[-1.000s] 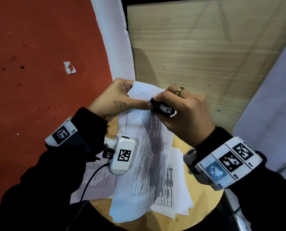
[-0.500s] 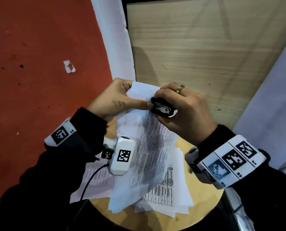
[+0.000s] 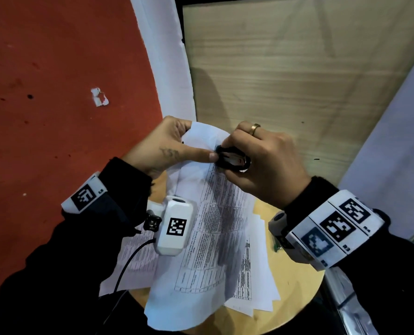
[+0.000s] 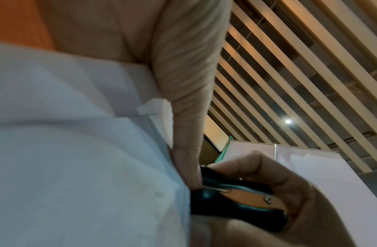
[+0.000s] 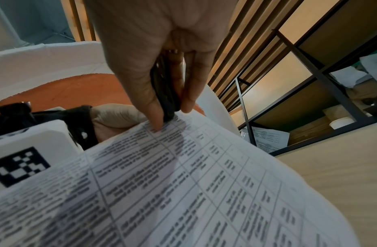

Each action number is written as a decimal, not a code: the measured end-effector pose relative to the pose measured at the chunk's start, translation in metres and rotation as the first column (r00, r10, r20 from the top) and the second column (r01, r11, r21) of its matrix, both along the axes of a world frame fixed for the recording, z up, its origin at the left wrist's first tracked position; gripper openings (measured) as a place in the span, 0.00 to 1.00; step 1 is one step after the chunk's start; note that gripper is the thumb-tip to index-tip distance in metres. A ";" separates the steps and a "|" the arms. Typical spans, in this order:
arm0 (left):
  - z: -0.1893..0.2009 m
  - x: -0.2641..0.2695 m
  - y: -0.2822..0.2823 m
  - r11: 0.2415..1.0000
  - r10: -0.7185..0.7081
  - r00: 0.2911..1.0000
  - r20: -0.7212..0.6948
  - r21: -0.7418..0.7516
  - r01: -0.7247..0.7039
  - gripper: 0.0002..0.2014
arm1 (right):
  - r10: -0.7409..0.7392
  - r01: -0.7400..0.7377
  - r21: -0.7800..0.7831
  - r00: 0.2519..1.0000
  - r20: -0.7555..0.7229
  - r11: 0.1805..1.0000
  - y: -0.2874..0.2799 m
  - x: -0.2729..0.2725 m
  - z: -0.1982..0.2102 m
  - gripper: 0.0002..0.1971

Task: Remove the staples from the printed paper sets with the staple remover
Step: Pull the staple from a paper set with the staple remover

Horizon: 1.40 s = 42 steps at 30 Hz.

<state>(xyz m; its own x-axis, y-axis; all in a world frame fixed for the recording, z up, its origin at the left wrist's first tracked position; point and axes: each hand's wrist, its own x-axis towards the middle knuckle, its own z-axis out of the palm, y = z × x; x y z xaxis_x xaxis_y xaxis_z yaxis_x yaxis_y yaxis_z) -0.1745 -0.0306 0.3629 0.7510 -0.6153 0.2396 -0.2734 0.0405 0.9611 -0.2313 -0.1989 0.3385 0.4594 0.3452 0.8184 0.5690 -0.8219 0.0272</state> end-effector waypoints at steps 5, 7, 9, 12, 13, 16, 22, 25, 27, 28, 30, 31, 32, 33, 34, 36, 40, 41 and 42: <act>0.001 0.000 0.000 1.000 0.012 1.000 0.013 0.011 -0.012 0.14 | 0.035 -0.033 0.022 0.996 -0.079 0.999 -0.005 0.004 -0.001 0.15; 0.000 0.000 -0.001 1.000 0.015 1.000 0.014 0.016 -0.015 0.14 | 0.043 -0.040 0.028 0.994 -0.099 0.999 -0.005 0.005 -0.003 0.16; 0.000 0.000 -0.001 1.000 0.014 1.000 0.012 0.013 -0.014 0.14 | 0.054 -0.049 0.043 0.992 -0.110 0.998 -0.005 0.005 -0.003 0.16; 0.001 0.000 0.000 1.000 0.004 1.000 0.005 0.015 -0.004 0.14 | 0.077 -0.075 0.031 0.992 -0.102 0.997 -0.004 0.004 -0.003 0.14; 0.001 0.000 0.000 1.000 -0.001 1.000 0.004 0.018 0.001 0.14 | 0.082 -0.080 0.021 0.992 -0.092 0.997 -0.004 0.005 -0.003 0.14; 0.000 0.001 0.002 1.000 -0.005 1.000 0.008 0.024 0.005 0.15 | 0.087 -0.086 0.014 0.994 -0.062 0.996 -0.002 0.005 -0.002 0.12; 0.001 0.000 0.004 1.000 -0.023 1.000 -0.015 0.016 0.024 0.15 | 0.096 -0.091 0.093 0.994 -0.058 0.991 -0.001 0.003 0.000 0.12; 0.000 0.001 0.004 1.000 -0.031 0.999 -0.021 -0.002 0.031 0.14 | 0.094 -0.084 0.111 0.991 -0.092 0.990 -0.003 0.001 0.001 0.13; -0.001 0.002 0.005 0.999 -0.030 0.999 -0.032 -0.020 0.029 0.14 | 0.092 -0.076 0.135 0.990 -0.111 0.988 -0.003 0.000 0.000 0.13; -0.002 0.002 0.005 0.999 -0.026 0.999 -0.042 -0.036 0.024 0.13 | 0.095 -0.075 0.160 0.988 -0.125 0.984 -0.003 0.000 0.000 0.13; -0.003 0.001 0.005 0.998 -0.009 0.999 -0.037 -0.056 0.007 0.13 | 0.108 -0.072 0.230 0.984 -0.145 0.971 -0.003 -0.001 -0.001 0.16; -0.005 0.002 0.005 0.999 0.008 1.000 -0.020 -0.052 -0.009 0.14 | 0.119 -0.073 0.274 0.981 -0.154 0.959 -0.004 -0.001 -0.002 0.18; -0.006 0.003 0.005 0.999 0.030 1.000 -0.005 -0.043 -0.030 0.15 | 0.137 -0.076 0.329 0.976 -0.167 0.941 -0.006 -0.001 -0.004 0.19; -0.008 0.004 0.005 0.998 0.051 0.999 0.009 -0.035 -0.051 0.15 | 0.155 -0.072 0.394 0.971 -0.183 0.916 -0.008 -0.001 -0.005 0.20; -0.010 0.006 0.006 0.997 0.071 0.997 0.021 -0.027 -0.070 0.14 | 0.167 -0.053 0.469 0.965 -0.204 0.882 -0.011 0.000 -0.008 0.22; -0.014 0.010 0.007 0.994 0.105 0.993 0.048 -0.011 -0.105 0.12 | 0.182 0.017 0.621 0.949 -0.256 0.784 -0.018 0.001 -0.014 0.28; -0.018 0.015 0.004 0.989 0.146 0.987 0.071 0.027 -0.148 0.07 | 0.208 0.136 0.724 0.908 -0.364 0.676 -0.026 0.008 -0.028 0.27; -0.019 0.016 0.003 0.987 0.154 0.985 0.082 0.034 -0.157 0.07 | 0.246 0.149 0.744 0.886 -0.392 0.651 -0.026 0.009 -0.028 0.25; -0.020 0.018 0.002 0.985 0.165 0.982 0.097 0.037 -0.169 0.09 | 0.299 0.164 0.776 0.859 -0.416 0.610 -0.026 0.009 -0.028 0.24</act>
